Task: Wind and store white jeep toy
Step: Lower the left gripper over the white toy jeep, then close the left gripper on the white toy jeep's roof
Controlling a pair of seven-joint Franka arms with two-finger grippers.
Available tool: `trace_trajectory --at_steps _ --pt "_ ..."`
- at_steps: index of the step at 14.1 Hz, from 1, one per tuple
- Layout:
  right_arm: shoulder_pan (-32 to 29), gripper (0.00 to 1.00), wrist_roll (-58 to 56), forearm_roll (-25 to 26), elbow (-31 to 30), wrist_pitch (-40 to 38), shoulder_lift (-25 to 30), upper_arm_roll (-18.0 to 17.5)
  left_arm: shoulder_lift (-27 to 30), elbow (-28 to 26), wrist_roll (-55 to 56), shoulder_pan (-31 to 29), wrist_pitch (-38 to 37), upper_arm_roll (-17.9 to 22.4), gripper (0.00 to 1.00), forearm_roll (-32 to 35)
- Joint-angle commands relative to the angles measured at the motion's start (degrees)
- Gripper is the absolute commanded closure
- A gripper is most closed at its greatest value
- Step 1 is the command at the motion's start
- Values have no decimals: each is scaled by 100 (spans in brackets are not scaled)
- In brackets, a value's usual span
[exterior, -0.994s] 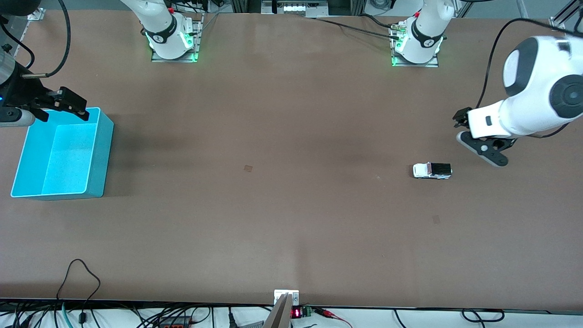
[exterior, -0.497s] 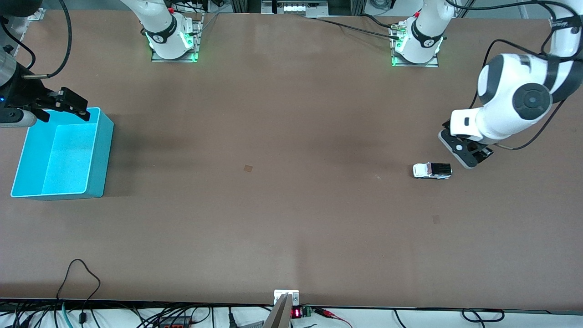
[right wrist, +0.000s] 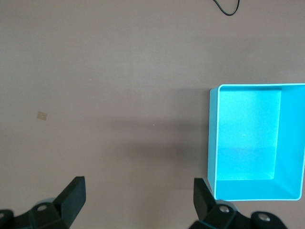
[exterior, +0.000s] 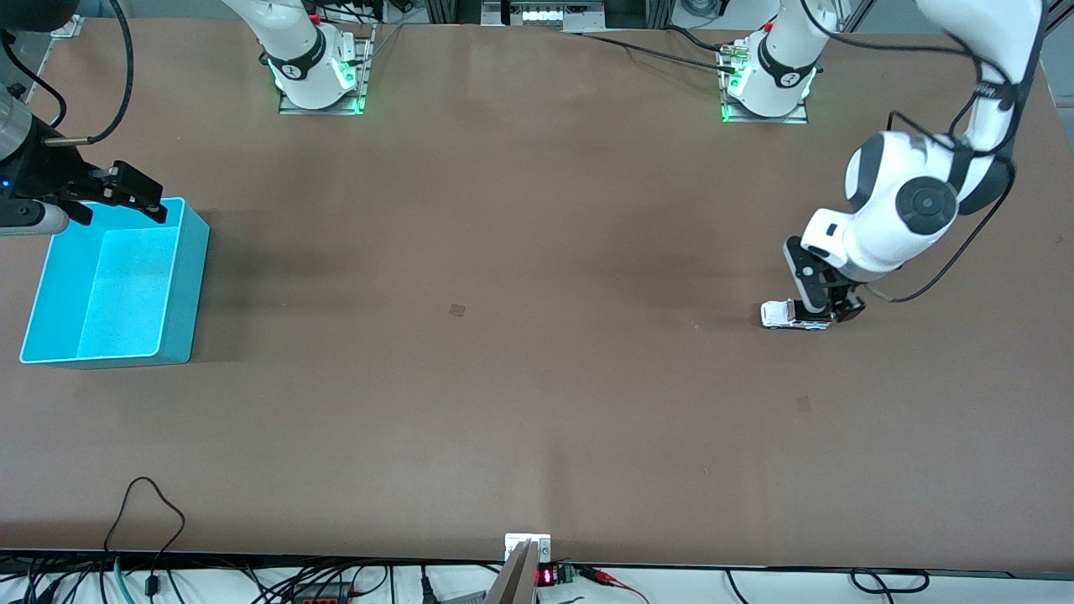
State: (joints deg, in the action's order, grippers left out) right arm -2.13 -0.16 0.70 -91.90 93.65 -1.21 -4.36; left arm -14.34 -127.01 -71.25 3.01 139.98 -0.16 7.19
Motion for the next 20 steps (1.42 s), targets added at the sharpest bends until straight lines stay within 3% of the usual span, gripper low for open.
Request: trace_trajectory --at_steps 1,10,11,13,14,16,20 --pt "-24 0 -46 -70 111 -49 -38 5 -402 71 -862 -46 624 7 0 186" --pt "2 0 -63 -79 111 -93 -38 -3 -754 -69 -1181 -362 1144 -11 0 186" --pt "11 0 -54 -79 111 -93 -38 -3 -754 -70 -1189 -362 1162 -19 8 186" --pt "-15 0 -63 -79 111 -102 -29 5 -745 -79 -1189 -327 1163 -28 43 195" --pt "-15 0 -54 -79 111 -102 -29 5 -754 -79 -1189 -327 1163 -28 56 195" --pt "20 0 -37 -79 103 -102 -38 -12 -780 -87 -1189 -318 1163 -37 68 195" --pt "28 0 -28 -79 94 -102 -64 -21 -789 -87 -1111 -362 1137 -37 79 186"
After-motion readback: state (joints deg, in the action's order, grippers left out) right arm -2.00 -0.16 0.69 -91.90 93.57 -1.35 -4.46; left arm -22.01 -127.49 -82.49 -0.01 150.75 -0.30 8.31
